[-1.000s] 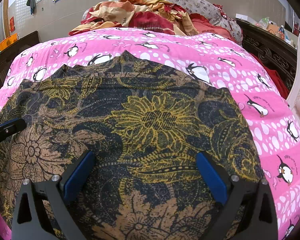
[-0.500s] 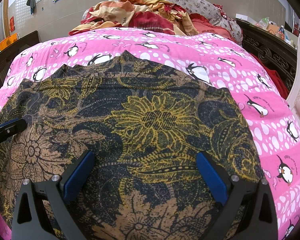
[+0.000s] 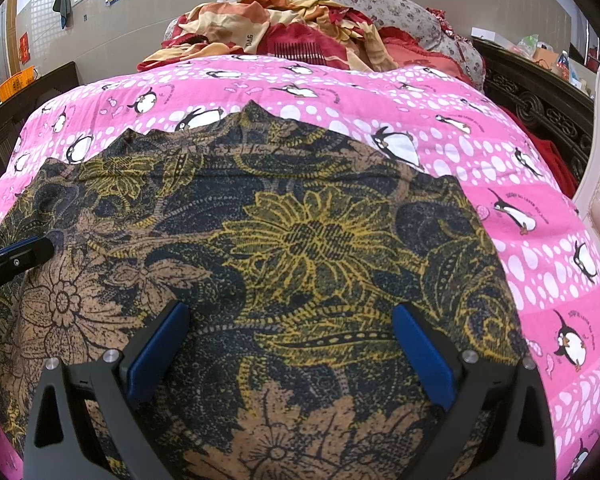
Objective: Fold small clothes
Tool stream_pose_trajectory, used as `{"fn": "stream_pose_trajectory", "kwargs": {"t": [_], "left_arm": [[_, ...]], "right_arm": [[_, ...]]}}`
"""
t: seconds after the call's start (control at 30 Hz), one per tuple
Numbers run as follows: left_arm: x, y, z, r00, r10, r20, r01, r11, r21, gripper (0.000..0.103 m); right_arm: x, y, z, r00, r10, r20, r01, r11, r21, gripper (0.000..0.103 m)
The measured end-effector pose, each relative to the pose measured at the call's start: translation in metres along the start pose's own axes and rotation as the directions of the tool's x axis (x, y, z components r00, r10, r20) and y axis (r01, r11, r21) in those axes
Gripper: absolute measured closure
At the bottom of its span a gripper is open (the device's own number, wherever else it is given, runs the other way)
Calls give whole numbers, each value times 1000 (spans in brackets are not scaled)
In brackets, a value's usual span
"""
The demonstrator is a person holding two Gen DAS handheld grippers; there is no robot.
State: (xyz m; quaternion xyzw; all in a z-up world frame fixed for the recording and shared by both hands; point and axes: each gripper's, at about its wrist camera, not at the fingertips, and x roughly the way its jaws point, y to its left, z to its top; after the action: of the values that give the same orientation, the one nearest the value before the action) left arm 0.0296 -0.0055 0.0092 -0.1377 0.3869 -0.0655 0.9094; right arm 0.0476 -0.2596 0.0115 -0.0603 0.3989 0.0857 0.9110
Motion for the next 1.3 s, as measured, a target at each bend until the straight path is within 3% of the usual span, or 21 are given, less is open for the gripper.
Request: {"fn": "stream_pose_trajectory", "kwargs": {"t": [0.73, 0.97, 1.2, 1.3], "left_arm": [[0, 0, 0, 1000, -23, 3, 23, 1000, -6, 81], [3, -12, 1, 999, -49, -18, 49, 997, 52, 57], [5, -16, 1, 999, -38, -24, 40, 996, 76, 53], [6, -23, -1, 1000, 2, -27, 1, 994, 107, 53]], "right_arm": [[1, 0, 0, 1000, 4, 1, -4, 1000, 1, 0], [0, 0, 1, 1000, 0, 1, 0, 1000, 0, 0], [0, 1, 1, 1000, -6, -21, 6, 1000, -2, 0], [-3, 1, 0, 999, 2, -52, -4, 999, -36, 0]]}}
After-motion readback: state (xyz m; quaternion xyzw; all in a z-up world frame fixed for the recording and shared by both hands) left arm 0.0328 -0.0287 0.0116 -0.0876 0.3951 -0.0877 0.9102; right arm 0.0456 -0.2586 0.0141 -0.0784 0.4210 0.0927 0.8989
